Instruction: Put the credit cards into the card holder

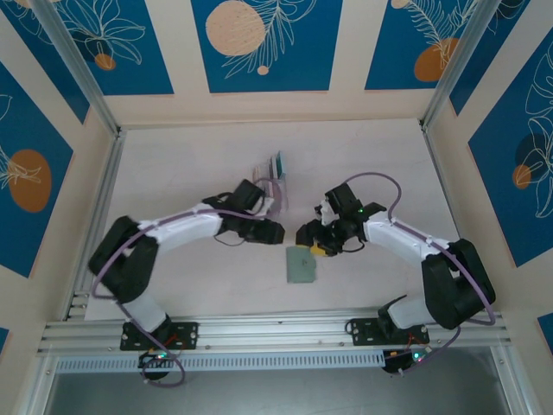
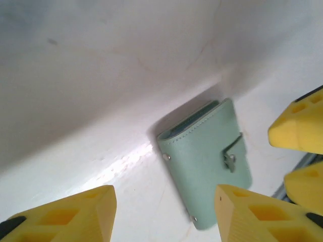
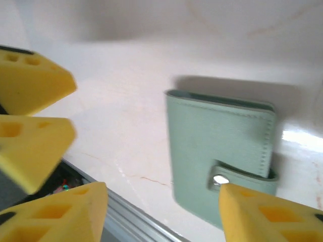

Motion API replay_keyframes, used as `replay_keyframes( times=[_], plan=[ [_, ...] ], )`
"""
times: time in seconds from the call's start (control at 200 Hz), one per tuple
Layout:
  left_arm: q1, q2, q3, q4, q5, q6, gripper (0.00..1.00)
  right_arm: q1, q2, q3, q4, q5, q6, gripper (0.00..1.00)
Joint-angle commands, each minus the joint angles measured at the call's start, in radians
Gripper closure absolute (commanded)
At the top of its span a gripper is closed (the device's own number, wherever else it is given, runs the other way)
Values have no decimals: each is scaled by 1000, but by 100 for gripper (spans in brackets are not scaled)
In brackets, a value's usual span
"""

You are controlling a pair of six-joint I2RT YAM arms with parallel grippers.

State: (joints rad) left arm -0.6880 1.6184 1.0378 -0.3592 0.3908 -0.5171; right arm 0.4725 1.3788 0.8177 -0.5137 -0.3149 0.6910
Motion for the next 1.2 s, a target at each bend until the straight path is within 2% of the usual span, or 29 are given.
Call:
replay_keyframes(
  times=[0.0,0.055,0.07,0.14,0.2,0.325,0.36,0.465,0.585,0.645,0.685,0.8,0.85,0.92,0.96,1.03,1.145,1.195],
  plan=[
    [63,-161,-59,-27,-20,-6,37,-9,-73,65,-97,54,-46,24],
    [101,-241,-88,-33,-48,-2,26,-14,-106,91,-125,119,-69,3],
    [112,-263,-95,-32,-58,0,25,-16,-114,97,-131,135,-76,0],
    [158,-353,-123,-34,-128,14,18,-25,-143,127,-150,209,-109,1],
    [183,-419,-130,-53,-235,41,15,-28,-157,156,-172,319,-131,1],
    [194,-519,-136,-83,-563,107,7,-2,-227,179,-158,558,-194,1],
    [194,-540,-145,-83,-657,114,0,2,-242,181,-146,620,-205,1],
    [199,-577,-192,-32,-881,145,0,-7,-275,175,-112,825,-193,1],
    [202,-590,-259,78,-1045,180,0,-28,-299,146,-44,1004,-167,1],
    [204,-587,-291,132,-1121,189,0,-55,-303,117,6,1060,-154,1],
    [208,-582,-314,178,-1159,209,0,-83,-304,84,67,1041,-180,1],
    [225,-561,-421,387,-1219,334,0,-187,-309,-56,335,867,-305,1],
    [239,-550,-490,528,-1209,406,0,-213,-322,-127,458,843,-333,1],
    [262,-525,-599,745,-1168,490,0,-214,-340,-290,760,824,-499,1],
    [283,-502,-637,855,-1161,518,0,-216,-331,-352,870,837,-553,1],
    [326,-463,-648,909,-1120,542,0,-236,-286,-387,941,824,-604,1],
    [408,-387,-635,915,-1023,519,0,-301,-192,-411,1012,783,-576,1],
    [443,-348,-662,1000,-970,519,0,-320,-154,-440,1105,781,-583,1]
  ],
)
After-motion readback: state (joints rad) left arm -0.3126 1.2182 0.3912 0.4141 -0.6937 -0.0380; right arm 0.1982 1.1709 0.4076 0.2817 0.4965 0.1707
